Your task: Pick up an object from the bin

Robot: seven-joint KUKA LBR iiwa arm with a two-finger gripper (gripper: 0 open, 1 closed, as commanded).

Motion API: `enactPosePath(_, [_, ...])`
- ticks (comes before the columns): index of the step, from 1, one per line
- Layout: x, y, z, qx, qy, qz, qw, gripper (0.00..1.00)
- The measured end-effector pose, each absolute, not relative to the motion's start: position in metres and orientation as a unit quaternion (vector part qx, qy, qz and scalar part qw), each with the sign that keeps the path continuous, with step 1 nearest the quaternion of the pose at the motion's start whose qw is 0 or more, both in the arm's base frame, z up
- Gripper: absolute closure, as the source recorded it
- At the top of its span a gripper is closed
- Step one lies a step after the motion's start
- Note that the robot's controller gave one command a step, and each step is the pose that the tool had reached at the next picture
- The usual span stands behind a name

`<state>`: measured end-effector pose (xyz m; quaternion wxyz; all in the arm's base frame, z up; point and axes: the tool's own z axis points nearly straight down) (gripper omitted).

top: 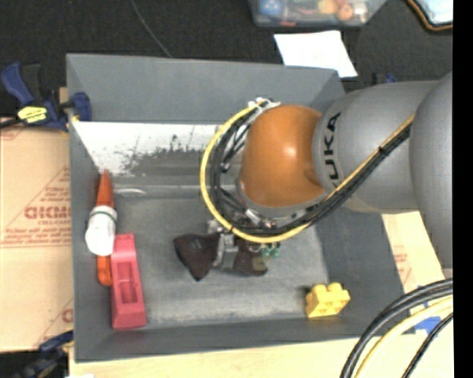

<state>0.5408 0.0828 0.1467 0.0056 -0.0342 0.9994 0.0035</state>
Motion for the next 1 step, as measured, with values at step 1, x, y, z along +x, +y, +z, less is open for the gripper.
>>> enactPosePath(1, [0.54,0.0825,0.1653,-0.033,0.999,0.003,0.004,1.0])
